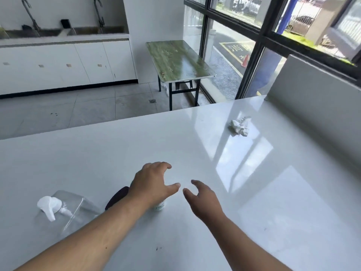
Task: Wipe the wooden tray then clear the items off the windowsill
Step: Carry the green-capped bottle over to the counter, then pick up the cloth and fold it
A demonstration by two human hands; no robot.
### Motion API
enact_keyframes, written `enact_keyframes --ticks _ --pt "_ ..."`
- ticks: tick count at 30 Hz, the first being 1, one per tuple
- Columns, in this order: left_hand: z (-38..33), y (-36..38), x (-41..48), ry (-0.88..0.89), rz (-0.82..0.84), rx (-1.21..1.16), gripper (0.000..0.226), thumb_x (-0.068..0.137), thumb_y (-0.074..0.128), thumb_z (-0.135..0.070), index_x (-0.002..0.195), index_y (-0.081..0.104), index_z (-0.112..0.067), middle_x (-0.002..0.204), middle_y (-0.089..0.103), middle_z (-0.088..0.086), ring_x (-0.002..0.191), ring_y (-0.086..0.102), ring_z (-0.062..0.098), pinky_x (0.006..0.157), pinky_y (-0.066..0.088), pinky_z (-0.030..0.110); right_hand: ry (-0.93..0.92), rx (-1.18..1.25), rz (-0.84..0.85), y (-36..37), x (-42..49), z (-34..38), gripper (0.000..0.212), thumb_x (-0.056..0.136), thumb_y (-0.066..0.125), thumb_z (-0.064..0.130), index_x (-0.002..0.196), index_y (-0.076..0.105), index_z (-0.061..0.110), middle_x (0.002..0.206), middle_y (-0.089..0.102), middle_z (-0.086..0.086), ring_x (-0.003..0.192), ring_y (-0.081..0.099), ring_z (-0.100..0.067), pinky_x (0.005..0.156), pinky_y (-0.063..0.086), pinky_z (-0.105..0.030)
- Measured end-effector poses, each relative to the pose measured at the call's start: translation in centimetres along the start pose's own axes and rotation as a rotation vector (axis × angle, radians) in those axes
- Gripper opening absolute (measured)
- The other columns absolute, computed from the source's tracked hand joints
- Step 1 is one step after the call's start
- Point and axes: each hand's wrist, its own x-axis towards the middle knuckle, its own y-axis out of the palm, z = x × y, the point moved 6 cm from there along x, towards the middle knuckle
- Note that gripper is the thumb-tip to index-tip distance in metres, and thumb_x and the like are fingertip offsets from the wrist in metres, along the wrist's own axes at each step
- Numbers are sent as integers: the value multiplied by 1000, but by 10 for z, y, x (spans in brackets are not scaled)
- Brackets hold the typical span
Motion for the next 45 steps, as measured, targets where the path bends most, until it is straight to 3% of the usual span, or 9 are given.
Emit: enact_keyframes --ticks 4,9,18,21,25,31,35,41,45 --pt "-78 43 5 103 136 154 79 78 67 -70 146 49 -34 151 52 -14 143 38 18 109 43 41 -82 -296 -165 -83 -25 -54 71 90 55 62 153 43 30 156 47 11 147 32 -16 110 40 -36" --pt "-195 136 -17 293 269 220 80 79 68 -66 148 47 -32 154 50 -12 144 39 18 107 43 40 67 -411 -294 -182 -90 -174 75 89 55 62 154 41 28 155 47 5 147 33 -22 116 35 -37" --pt "-424 306 -146 668 529 291 69 82 69 -59 144 51 -34 144 55 -13 133 49 13 94 53 37 476 -352 -453 -299 -292 -407 67 94 55 52 154 40 24 150 49 1 141 39 -25 112 38 -38" --pt "-475 359 -206 762 635 324 69 80 69 -58 143 50 -37 143 55 -15 123 55 11 88 53 34 591 -304 -479 -309 -358 -470 64 93 57 48 151 43 24 145 52 1 135 45 -25 107 42 -37" --pt "-510 420 -273 839 743 410 75 77 67 -59 146 45 -39 146 52 -16 129 51 11 89 50 32 683 -210 -424 -295 -423 -537 63 89 59 52 145 46 27 136 54 1 126 49 -24 99 47 -35" --pt "-529 484 -333 879 866 583 71 71 67 -53 139 51 -38 129 59 -15 111 57 11 84 53 31 674 -166 -311 -261 -471 -589 57 83 58 57 131 56 27 125 57 0 116 52 -25 92 45 -36" --pt "-534 503 -344 947 836 704 50 75 66 -52 122 57 -38 116 53 -11 105 54 14 73 44 29 634 -180 -316 -256 -472 -595 39 89 56 49 117 58 24 119 58 -2 110 52 -27 86 41 -37" --pt "-546 506 -335 1040 865 706 12 82 56 -41 91 52 -35 103 53 -11 100 53 15 69 41 30 617 6 -492 -280 -465 -590 19 90 51 43 101 56 29 103 54 9 103 49 -17 76 41 -31" --pt "-567 497 -314 1042 907 540 11 83 52 -41 80 50 -31 87 61 -12 81 57 9 63 43 29 648 69 -640 -315 -466 -583 17 91 50 42 98 59 30 101 58 12 98 52 -13 77 49 -31"
